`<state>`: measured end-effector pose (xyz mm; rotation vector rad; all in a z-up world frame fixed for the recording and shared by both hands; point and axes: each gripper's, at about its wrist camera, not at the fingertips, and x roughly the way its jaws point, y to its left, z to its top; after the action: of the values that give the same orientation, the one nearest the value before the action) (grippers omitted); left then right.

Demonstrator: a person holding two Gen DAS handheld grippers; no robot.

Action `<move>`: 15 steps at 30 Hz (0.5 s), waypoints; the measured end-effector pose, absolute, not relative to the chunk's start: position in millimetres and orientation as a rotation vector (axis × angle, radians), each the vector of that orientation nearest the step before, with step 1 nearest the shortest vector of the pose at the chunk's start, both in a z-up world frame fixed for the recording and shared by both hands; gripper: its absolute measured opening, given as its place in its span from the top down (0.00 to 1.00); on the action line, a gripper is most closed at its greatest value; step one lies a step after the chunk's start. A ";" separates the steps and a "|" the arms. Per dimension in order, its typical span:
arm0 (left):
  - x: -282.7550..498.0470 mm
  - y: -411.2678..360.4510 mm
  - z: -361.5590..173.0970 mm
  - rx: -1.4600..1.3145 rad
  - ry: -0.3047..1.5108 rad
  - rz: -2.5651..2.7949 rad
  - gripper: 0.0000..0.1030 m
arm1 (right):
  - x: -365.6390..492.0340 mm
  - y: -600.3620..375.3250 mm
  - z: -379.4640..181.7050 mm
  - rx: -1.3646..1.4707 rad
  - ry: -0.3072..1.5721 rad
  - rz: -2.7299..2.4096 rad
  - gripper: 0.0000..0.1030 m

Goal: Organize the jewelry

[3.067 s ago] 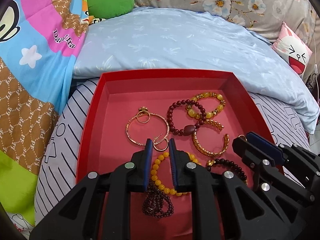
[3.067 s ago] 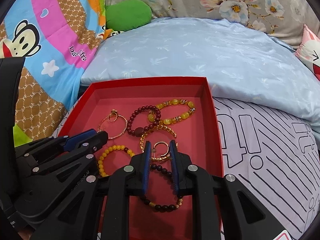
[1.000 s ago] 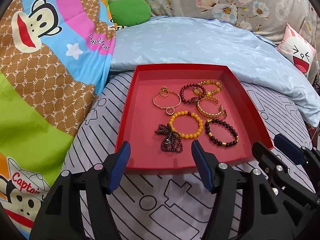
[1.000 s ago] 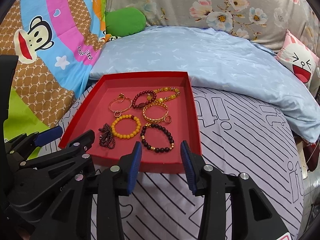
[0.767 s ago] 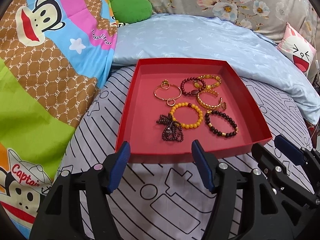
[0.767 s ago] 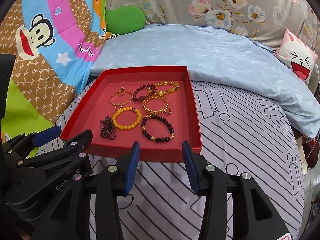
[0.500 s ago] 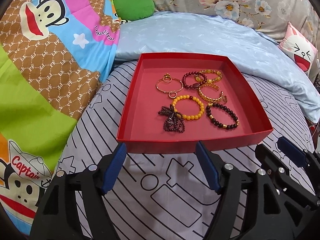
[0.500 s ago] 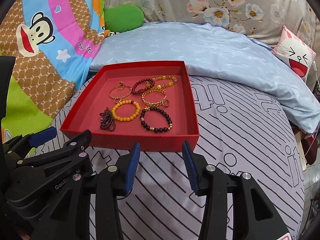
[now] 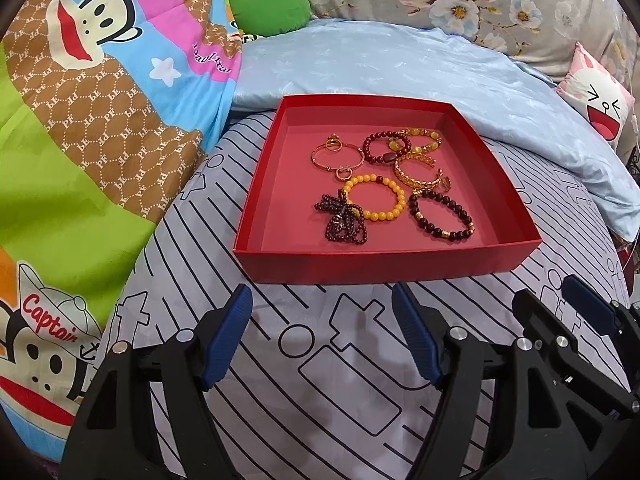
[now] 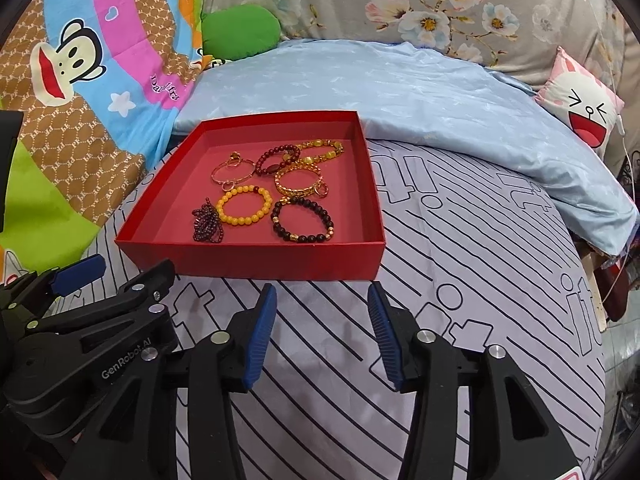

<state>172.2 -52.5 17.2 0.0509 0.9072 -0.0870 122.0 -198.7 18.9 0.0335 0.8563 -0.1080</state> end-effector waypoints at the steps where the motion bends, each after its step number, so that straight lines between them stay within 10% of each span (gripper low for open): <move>1: 171.4 -51.9 16.8 0.049 0.908 -0.082 0.31 | 121.1 -200.0 18.6 0.036 0.854 -0.117 0.46; 15: 170.2 -40.6 14.3 0.040 0.904 -0.051 0.08 | 116.8 -211.0 14.5 0.035 0.856 -0.151 0.18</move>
<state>170.2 -40.6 14.3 0.0402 0.9039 -0.0507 116.8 -211.0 14.5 0.0350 0.8558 -0.1506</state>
